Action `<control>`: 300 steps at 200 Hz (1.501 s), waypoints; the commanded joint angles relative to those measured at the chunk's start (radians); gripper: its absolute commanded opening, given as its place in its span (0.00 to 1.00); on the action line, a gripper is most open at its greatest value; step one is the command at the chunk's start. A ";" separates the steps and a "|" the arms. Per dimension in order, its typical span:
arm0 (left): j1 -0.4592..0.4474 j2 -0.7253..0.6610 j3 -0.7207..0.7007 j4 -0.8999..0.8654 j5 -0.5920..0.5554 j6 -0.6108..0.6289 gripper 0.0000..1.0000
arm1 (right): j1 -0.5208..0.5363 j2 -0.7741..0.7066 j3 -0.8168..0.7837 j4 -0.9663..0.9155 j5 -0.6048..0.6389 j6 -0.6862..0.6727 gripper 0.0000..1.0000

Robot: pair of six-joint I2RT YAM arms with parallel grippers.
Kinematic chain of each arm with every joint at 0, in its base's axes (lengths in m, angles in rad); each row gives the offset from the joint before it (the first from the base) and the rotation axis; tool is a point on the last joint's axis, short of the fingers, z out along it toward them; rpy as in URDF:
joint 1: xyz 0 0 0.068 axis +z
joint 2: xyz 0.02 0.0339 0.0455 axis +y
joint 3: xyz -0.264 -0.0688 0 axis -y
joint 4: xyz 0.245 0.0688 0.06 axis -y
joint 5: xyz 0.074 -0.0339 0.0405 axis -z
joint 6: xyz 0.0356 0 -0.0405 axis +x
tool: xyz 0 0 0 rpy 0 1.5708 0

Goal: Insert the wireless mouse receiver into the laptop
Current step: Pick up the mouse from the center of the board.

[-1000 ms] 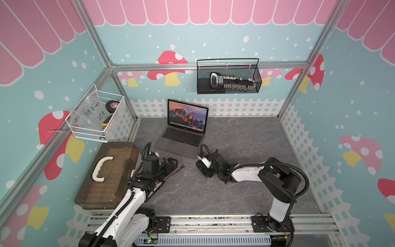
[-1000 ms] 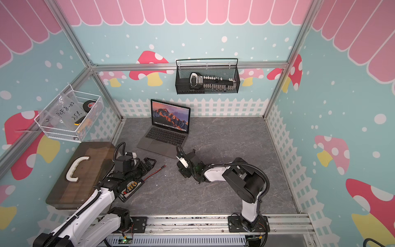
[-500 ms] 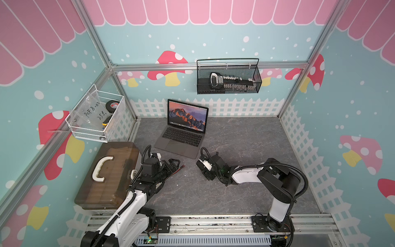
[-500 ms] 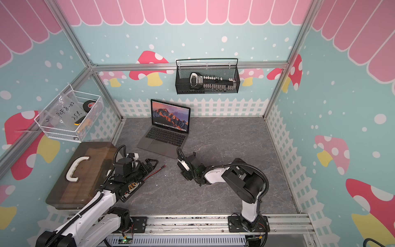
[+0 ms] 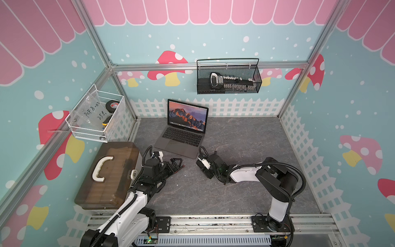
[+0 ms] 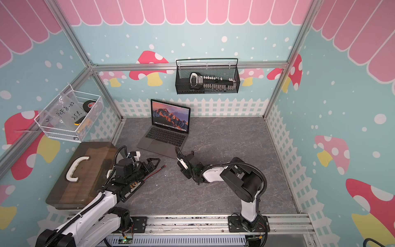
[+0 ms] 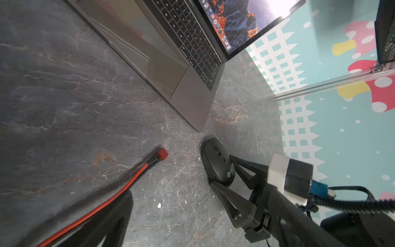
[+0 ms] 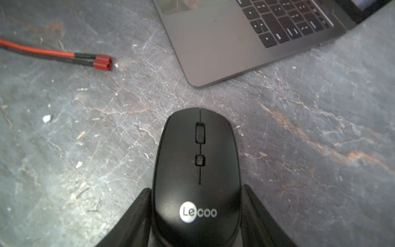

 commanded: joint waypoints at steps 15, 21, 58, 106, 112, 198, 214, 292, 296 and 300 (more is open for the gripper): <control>-0.203 0.027 0.080 0.189 -0.220 0.305 0.99 | -0.104 -0.163 0.037 -0.202 -0.207 0.078 0.43; -0.246 0.036 0.083 0.244 -0.238 0.391 0.99 | -0.137 -0.194 0.048 -0.253 -0.261 0.079 0.43; -0.365 0.130 0.148 0.417 -0.097 0.936 0.99 | -0.328 -0.318 0.161 -0.682 -0.574 0.009 0.40; -0.457 0.329 0.416 0.055 -0.034 1.404 0.96 | -0.350 -0.391 0.325 -1.075 -0.646 -0.074 0.40; -0.464 0.345 0.436 0.036 -0.013 1.428 0.96 | -0.351 -0.394 0.336 -1.093 -0.654 -0.069 0.40; -0.495 0.394 0.490 -0.081 0.064 1.522 0.88 | -0.350 -0.424 0.383 -1.124 -0.764 -0.018 0.39; -0.495 0.398 0.448 0.041 0.079 1.501 0.83 | -0.349 -0.427 0.376 -1.116 -0.812 -0.031 0.39; -0.498 0.415 0.465 0.003 0.136 1.493 0.42 | -0.349 -0.437 0.359 -1.062 -0.876 -0.013 0.38; -0.498 0.413 0.465 0.005 0.143 1.491 0.37 | -0.350 -0.436 0.357 -1.063 -0.876 -0.014 0.38; -0.498 0.410 0.465 0.006 0.149 1.487 0.32 | -0.349 -0.437 0.357 -1.060 -0.876 -0.012 0.38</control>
